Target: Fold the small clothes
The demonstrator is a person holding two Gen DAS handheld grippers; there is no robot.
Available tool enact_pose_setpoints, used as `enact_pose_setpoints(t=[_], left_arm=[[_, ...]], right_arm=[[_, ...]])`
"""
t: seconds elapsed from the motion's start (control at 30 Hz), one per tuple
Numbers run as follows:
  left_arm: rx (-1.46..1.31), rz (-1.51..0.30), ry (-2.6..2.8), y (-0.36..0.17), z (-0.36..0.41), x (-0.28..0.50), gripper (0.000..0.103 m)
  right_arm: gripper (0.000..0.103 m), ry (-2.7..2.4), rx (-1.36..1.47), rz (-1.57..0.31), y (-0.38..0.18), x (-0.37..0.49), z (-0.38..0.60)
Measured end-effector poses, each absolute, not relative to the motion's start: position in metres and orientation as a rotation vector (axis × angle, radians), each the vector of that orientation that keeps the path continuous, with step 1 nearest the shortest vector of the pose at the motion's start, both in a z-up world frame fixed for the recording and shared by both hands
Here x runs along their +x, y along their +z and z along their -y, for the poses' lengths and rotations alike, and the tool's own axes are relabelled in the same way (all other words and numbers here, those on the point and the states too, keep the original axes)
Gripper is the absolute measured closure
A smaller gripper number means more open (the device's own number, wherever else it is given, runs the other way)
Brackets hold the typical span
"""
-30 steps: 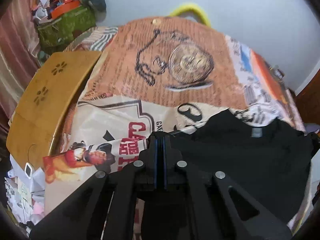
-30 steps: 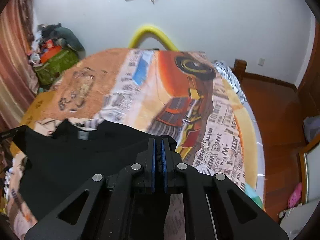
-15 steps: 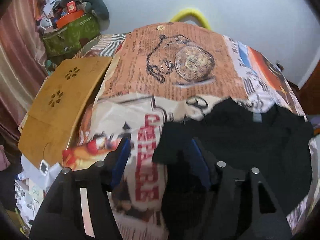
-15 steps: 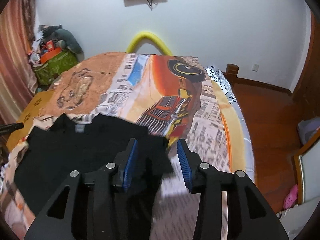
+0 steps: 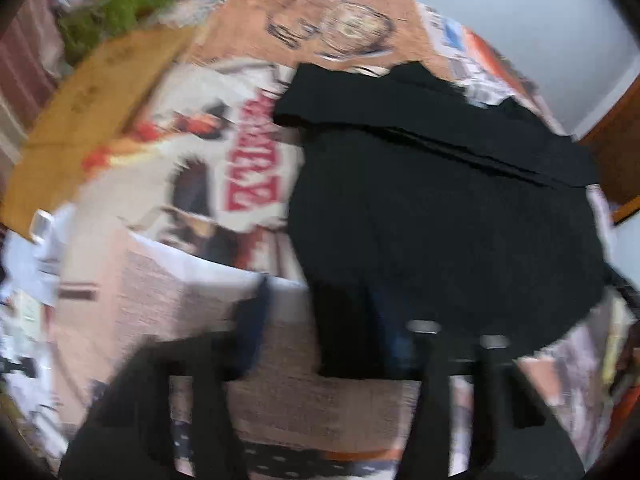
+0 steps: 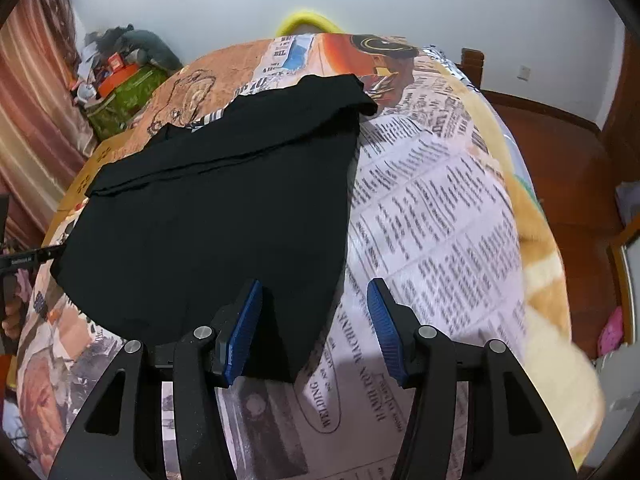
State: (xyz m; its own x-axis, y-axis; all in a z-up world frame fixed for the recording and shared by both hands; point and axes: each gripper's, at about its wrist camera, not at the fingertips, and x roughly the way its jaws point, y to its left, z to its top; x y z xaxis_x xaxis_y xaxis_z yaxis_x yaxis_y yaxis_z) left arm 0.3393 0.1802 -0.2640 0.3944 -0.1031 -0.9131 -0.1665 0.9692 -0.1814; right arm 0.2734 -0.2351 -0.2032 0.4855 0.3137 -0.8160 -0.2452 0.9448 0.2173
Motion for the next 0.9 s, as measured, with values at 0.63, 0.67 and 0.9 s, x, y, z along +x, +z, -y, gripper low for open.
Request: enact_pose_setpoints(t=[0.63,0.67,0.9], left_arm=[[-0.169,-0.935,0.049,-0.184,-0.167,0.29,0.103],[-0.171,-0.94,0.049,-0.186,-0.168,0.285,0.103],[-0.122,-1.05,0.095,-0.222,-0.173,0.274,0.102]], right_arm=[[0.101,0.442,0.112,-0.896,-0.154,0.239,0.235],[0.101,0.44,0.109,-0.896,-0.155,0.236,0.235],[0.1,0.4,0.022,-0.956,-0.176,0.23,0.23]])
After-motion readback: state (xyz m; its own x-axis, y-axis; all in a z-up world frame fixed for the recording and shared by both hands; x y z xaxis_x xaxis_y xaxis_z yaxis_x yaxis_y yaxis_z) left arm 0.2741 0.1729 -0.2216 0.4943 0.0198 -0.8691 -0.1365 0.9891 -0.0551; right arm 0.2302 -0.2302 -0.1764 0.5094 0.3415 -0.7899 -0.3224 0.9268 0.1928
